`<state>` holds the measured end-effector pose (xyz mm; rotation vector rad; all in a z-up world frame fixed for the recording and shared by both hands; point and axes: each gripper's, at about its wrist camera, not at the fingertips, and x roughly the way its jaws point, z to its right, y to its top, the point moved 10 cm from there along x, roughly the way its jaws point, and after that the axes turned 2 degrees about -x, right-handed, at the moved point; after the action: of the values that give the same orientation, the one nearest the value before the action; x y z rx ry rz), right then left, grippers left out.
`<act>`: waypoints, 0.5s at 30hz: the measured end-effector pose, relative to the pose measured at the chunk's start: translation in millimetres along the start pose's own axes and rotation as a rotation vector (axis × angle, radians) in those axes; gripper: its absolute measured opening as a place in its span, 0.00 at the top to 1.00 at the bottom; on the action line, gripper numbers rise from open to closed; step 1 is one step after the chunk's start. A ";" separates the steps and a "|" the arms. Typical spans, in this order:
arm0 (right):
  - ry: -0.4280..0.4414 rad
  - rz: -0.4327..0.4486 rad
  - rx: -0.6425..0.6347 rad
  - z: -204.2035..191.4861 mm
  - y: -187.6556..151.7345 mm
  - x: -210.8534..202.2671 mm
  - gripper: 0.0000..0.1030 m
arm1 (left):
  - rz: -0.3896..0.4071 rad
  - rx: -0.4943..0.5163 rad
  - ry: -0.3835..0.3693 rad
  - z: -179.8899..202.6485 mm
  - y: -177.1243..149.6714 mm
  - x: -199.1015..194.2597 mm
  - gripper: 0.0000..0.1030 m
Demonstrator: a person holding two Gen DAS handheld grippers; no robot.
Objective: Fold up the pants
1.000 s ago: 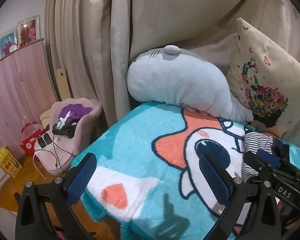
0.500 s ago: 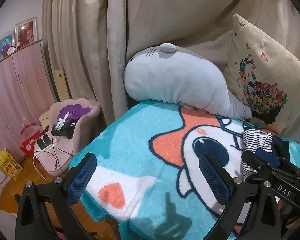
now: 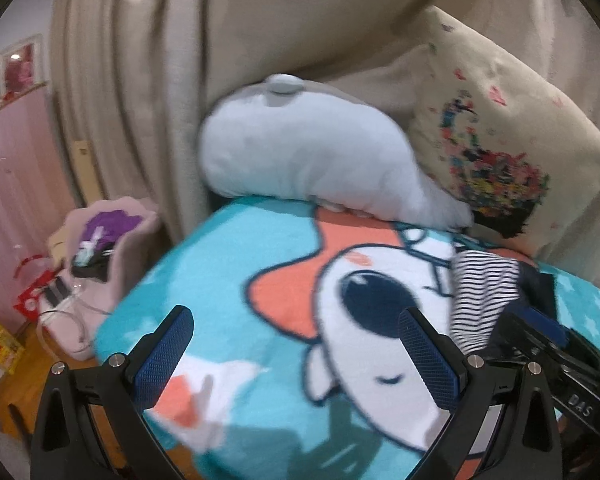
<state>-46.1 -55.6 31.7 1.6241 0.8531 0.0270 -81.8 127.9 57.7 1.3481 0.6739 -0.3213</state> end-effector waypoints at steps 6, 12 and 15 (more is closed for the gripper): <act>-0.194 0.054 0.148 86.2 -4.3 -57.0 0.42 | -0.065 0.075 -0.130 61.6 -2.2 33.6 0.00; -0.311 0.024 0.245 140.9 -20.8 -79.9 0.41 | -0.137 0.164 -0.201 113.4 -21.2 52.4 0.00; -0.317 -0.013 0.269 152.4 -26.2 -69.2 0.41 | -0.144 0.218 -0.174 121.3 -29.1 56.3 0.00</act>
<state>-38.7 -221.7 -0.8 1.8121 0.6403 -0.3594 -23.7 14.1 8.9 1.4611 0.6038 -0.6349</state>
